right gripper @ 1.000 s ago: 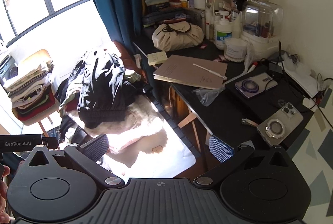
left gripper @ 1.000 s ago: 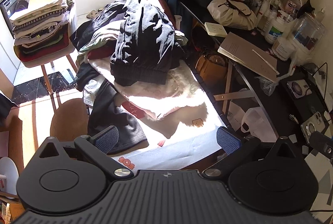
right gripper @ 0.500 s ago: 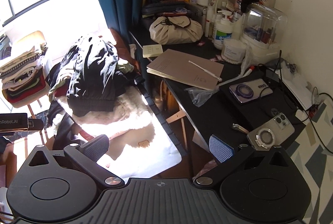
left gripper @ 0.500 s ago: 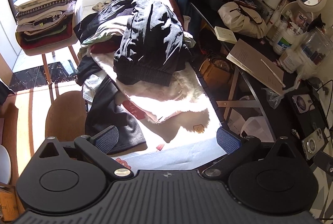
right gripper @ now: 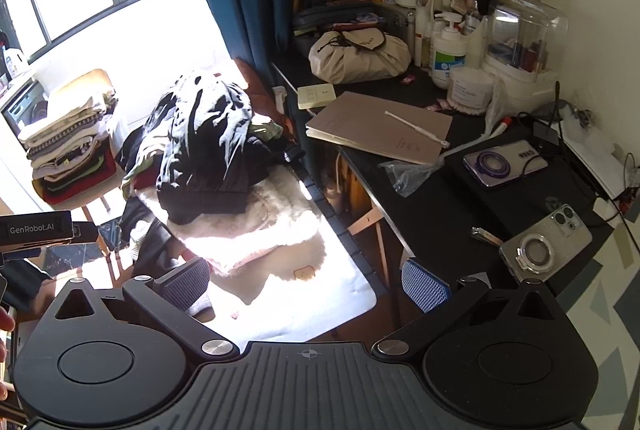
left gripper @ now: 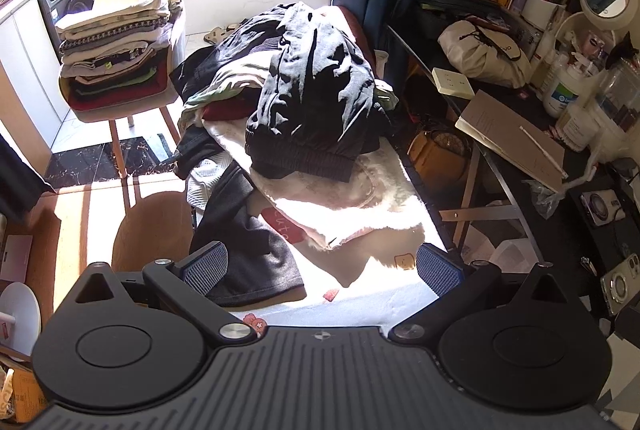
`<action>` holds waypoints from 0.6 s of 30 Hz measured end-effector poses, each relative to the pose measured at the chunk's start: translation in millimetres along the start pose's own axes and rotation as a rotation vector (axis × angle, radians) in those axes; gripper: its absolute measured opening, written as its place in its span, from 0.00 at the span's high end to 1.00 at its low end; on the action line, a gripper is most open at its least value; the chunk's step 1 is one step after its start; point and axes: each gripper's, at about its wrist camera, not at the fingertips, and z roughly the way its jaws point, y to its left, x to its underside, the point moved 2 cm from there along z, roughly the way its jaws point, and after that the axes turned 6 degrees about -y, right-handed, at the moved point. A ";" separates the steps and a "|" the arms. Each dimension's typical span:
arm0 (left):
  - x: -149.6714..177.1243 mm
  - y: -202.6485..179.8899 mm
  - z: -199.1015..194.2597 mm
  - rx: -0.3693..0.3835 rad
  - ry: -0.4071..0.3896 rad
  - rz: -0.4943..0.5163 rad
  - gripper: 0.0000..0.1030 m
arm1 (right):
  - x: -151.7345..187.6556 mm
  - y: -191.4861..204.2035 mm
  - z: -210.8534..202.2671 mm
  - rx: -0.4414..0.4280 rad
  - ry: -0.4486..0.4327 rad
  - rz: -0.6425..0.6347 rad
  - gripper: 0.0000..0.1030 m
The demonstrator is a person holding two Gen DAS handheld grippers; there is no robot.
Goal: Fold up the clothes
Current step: 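Move both grippers toward the pile of clothes on the chair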
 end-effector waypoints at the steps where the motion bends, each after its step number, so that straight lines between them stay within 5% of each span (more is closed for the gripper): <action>1: 2.9 -2.2 -0.6 0.001 0.007 0.012 0.00 | 2.9 0.1 -0.6 0.002 -0.001 0.005 0.01; 11: 28.3 -7.7 -9.3 0.021 0.034 0.045 0.00 | 17.0 10.0 2.1 -0.065 0.016 -0.013 0.01; 18: 18.8 12.2 -10.0 0.072 0.010 0.075 0.00 | 13.4 40.2 2.4 -0.037 -0.016 -0.036 0.01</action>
